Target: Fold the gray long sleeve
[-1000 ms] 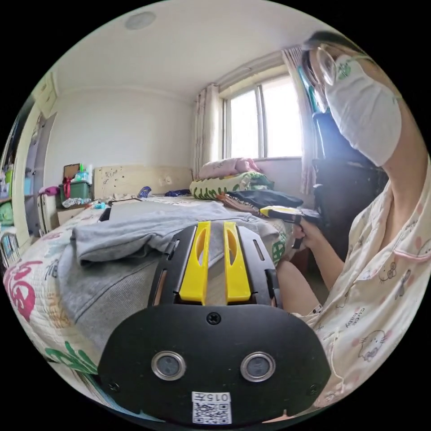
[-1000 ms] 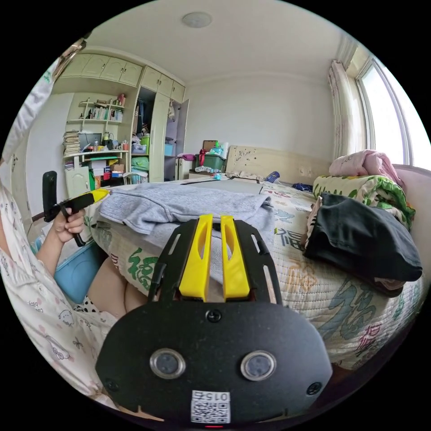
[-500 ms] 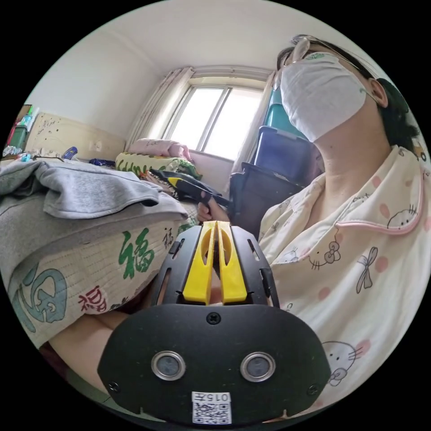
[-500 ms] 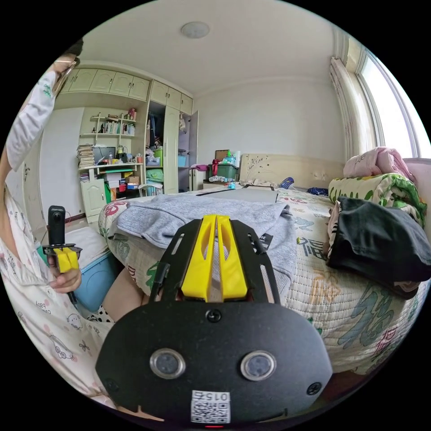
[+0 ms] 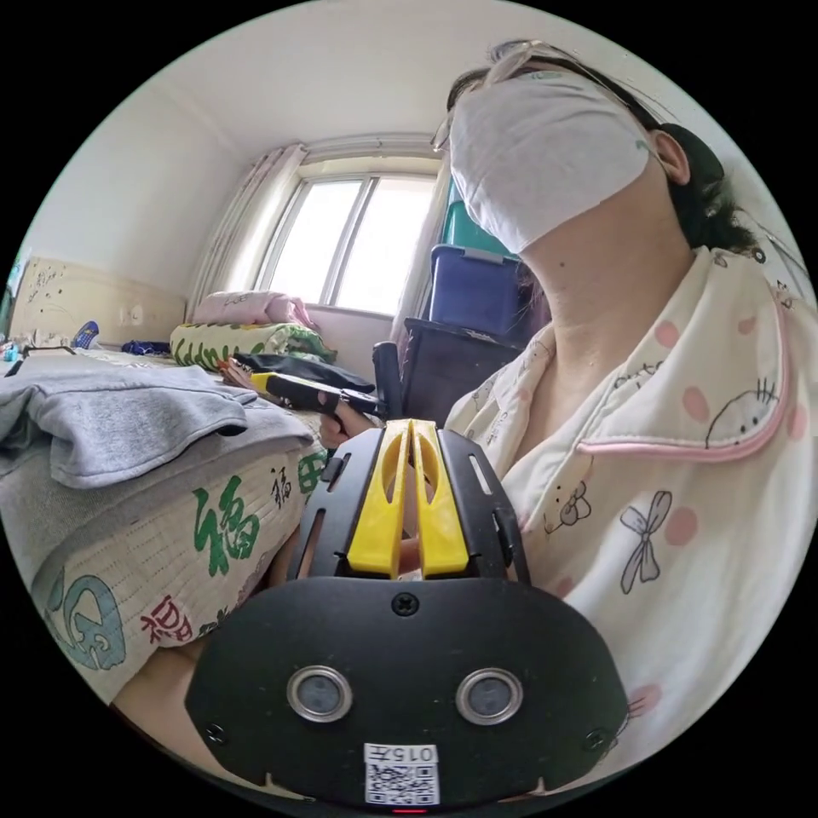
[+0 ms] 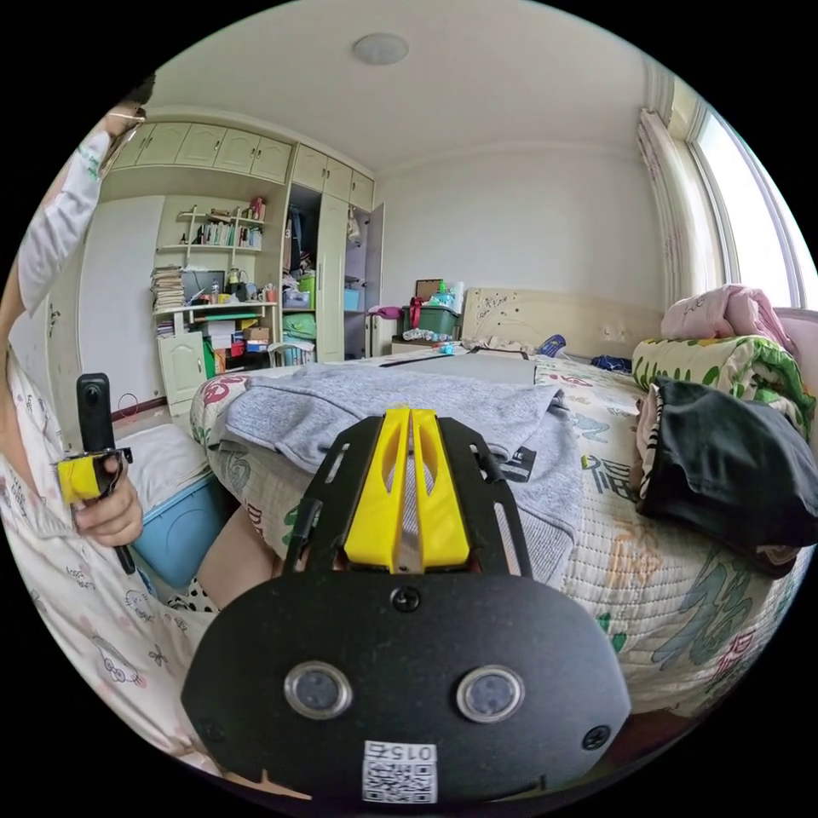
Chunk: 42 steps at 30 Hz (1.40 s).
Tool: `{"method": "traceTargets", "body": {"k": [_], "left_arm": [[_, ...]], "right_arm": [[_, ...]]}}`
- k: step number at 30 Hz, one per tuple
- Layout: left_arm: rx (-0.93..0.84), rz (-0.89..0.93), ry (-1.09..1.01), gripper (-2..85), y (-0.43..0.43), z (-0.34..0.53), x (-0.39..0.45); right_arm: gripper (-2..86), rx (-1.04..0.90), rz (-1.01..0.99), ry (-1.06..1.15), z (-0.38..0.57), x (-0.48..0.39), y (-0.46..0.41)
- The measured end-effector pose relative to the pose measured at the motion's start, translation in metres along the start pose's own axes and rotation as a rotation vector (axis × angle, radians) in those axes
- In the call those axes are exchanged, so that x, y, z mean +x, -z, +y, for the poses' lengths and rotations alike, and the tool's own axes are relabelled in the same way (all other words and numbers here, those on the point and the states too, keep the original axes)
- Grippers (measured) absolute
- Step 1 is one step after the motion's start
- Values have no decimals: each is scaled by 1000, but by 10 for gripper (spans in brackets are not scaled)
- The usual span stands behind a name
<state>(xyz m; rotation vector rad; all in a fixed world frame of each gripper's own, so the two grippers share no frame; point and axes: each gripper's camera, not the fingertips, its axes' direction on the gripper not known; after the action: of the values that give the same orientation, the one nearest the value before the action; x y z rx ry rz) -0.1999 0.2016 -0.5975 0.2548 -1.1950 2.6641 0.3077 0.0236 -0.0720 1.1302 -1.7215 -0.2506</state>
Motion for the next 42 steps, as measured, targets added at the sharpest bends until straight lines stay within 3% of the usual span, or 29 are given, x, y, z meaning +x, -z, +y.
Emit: {"method": "traceTargets", "body": {"k": [3, 6, 8, 13, 19, 23, 29, 38, 42], "left_arm": [[110, -155, -20, -8, 48, 14, -11], [169, -483, 27, -6, 111, 16, -37], [165, -746, 194, 0, 170, 17, -75], [260, -1054, 390, 84, 270, 50, -120], [198, -1011, 550, 110, 317, 80, -182], [262, -963, 589, 96, 341, 109, -197], [252, -983, 524, 18, 369, 114, -193], [102, -1163, 440, 12, 357, 114, -198], [115, -1177, 445, 17, 357, 114, -195]], "right_arm": [[-4, 11, -51, 22, 5, -16, -2], [-1, 10, -114, 68, 9, -40, -7], [4, 15, -191, 126, 9, -64, -13], [43, 17, -350, 222, 4, -123, -35], [95, -53, -431, 335, -4, -208, -91], [97, -191, -340, 382, 6, -248, -136], [13, -181, -397, 306, 12, -237, -142], [-5, -179, -434, 289, 8, -226, -144], [-3, -176, -448, 282, -2, -218, -145]]}}
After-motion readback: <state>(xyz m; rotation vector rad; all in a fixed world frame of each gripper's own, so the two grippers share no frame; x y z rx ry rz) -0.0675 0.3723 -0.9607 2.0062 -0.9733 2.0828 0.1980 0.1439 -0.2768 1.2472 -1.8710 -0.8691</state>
